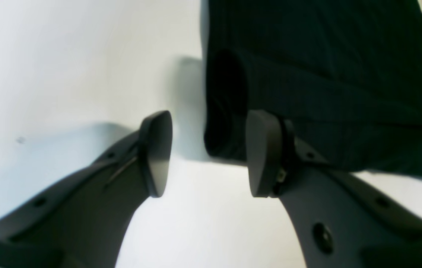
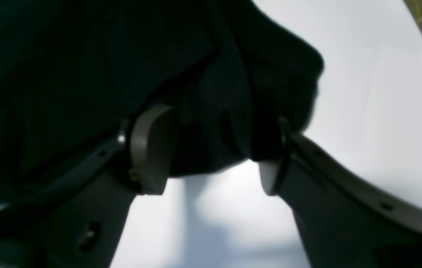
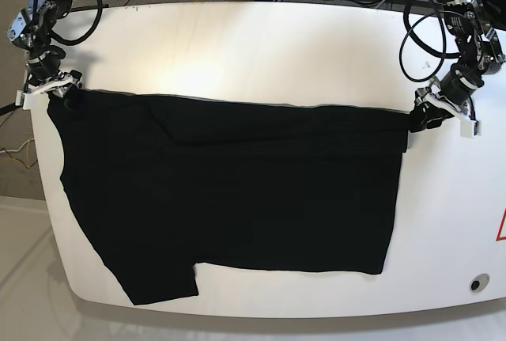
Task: Fold the T-shirt properly
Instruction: 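Hold the folded collar edge taut between both grippers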
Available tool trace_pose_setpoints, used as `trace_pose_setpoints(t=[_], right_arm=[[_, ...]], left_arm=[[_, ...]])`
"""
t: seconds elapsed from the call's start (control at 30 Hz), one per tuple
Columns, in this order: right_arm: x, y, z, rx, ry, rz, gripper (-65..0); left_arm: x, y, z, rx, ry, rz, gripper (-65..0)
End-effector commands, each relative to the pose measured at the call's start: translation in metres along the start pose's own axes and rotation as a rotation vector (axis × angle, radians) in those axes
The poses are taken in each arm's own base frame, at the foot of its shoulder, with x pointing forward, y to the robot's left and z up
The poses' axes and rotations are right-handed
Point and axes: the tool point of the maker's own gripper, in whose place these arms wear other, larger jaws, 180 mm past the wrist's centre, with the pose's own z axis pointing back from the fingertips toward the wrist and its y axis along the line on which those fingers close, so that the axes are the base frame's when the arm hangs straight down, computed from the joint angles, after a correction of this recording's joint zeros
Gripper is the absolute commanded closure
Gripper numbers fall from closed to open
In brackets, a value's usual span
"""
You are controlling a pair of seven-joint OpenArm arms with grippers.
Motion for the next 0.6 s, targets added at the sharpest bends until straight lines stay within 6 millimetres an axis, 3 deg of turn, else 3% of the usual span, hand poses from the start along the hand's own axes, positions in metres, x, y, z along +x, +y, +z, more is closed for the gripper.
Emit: trace_pose_setpoints(t=[0.0,0.57], right_arm=[[0.021,-0.010,0.006,-0.014,-0.051,0.018,-34.8],[0.013,-0.008,-0.004,0.006,-0.027,0.007,-34.8]], left_arm=[[0.019,-0.003,0.002,-0.009,-0.052,-0.025,-29.0],[0.007,0.001,-0.001,-0.011,-0.022,0.005,-29.0]])
